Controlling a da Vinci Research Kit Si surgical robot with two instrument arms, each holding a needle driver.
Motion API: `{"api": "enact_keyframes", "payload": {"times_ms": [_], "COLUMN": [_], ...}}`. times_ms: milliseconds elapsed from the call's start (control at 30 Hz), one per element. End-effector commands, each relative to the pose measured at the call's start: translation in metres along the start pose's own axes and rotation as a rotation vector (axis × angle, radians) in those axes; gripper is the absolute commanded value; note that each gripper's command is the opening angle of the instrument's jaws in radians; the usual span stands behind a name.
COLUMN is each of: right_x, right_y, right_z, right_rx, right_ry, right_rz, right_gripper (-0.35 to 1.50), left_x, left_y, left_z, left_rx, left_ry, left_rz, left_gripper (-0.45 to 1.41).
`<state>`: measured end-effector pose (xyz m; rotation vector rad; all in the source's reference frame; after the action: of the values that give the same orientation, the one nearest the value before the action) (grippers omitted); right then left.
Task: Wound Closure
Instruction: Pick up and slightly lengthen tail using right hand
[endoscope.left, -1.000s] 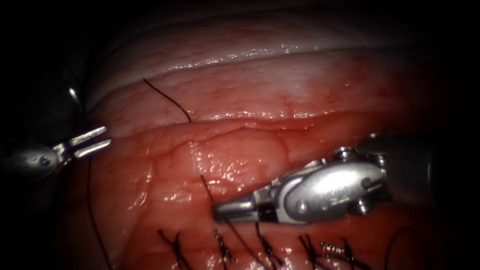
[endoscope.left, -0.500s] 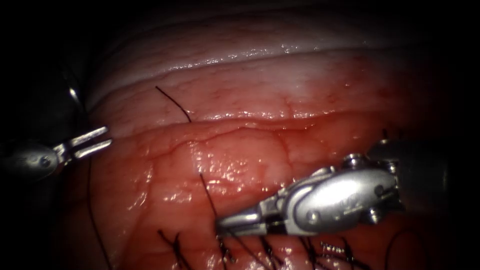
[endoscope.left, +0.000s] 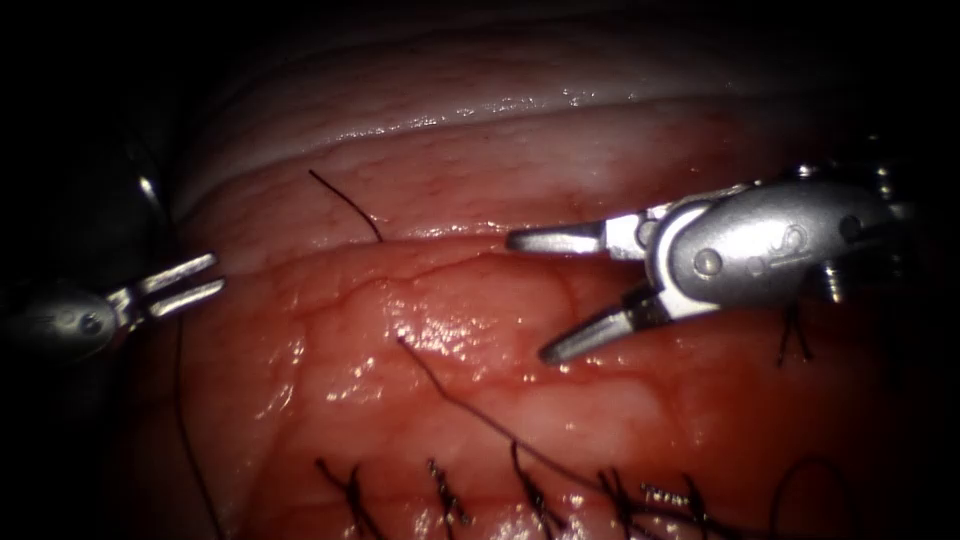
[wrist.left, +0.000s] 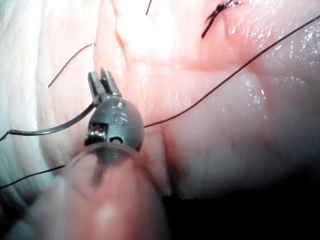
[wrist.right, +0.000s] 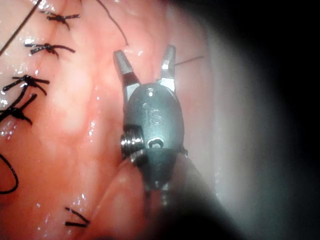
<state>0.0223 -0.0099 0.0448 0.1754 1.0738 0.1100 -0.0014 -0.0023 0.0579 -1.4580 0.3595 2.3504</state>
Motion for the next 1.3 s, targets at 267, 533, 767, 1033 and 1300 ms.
{"api": "enact_keyframes", "payload": {"times_ms": [267, 533, 767, 1033, 1300], "right_x": [-0.0001, 0.0003, -0.0006, -0.0034, -0.0053], "right_y": [0.0037, 0.0055, 0.0057, 0.0047, 0.0036], "right_z": [0.0069, 0.0143, 0.0201, 0.0245, 0.0258], "right_rx": [-0.171, -0.204, -0.147, -0.124, -0.113], "right_ry": [-0.229, -0.318, -0.400, -0.515, -0.556], "right_rz": [0.565, 0.729, 0.793, 0.828, 0.856], "right_gripper": [0.74, 1.08, 0.99, 0.89, -0.12], "left_x": [-0.0005, -0.0006, -0.0006, -0.0006, -0.0006], "left_y": [0.0004, 0.0004, 0.0004, 0.0005, 0.0005], "left_z": [0.0009, 0.0010, 0.0010, 0.0008, 0.0009], "left_rx": [-0.002, -0.004, -0.004, -0.006, -0.006], "left_ry": [0.001, 0.000, 0.000, -0.002, -0.002], "left_rz": [0.002, 0.003, 0.004, 0.005, 0.005], "left_gripper": [-0.45, -0.45, -0.45, -0.45, -0.45]}}
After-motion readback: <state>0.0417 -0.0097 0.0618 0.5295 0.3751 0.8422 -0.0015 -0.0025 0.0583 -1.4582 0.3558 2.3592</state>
